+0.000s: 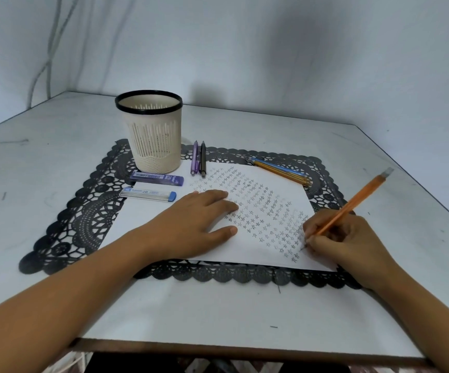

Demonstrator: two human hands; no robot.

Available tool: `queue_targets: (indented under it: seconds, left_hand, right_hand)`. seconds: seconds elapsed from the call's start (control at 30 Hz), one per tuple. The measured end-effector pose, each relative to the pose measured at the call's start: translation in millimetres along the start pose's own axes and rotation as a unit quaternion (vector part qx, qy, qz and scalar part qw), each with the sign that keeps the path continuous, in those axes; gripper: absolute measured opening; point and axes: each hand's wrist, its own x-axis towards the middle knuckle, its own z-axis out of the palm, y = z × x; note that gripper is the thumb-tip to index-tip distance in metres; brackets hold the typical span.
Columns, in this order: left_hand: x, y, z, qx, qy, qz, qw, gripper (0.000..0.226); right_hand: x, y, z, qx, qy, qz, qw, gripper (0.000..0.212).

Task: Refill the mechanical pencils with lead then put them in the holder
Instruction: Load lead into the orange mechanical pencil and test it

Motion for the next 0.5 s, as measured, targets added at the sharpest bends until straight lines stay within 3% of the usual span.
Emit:
queue_targets:
  seconds: [0.5]
  left_hand:
    - [1.0, -3.7, 2.7, 0.004, -0.004, 0.002, 1.0, 0.052]
  right_hand:
    - [-0.1, 0.9, 0.0, 0.0, -0.012, -0.003, 1.0, 0.009]
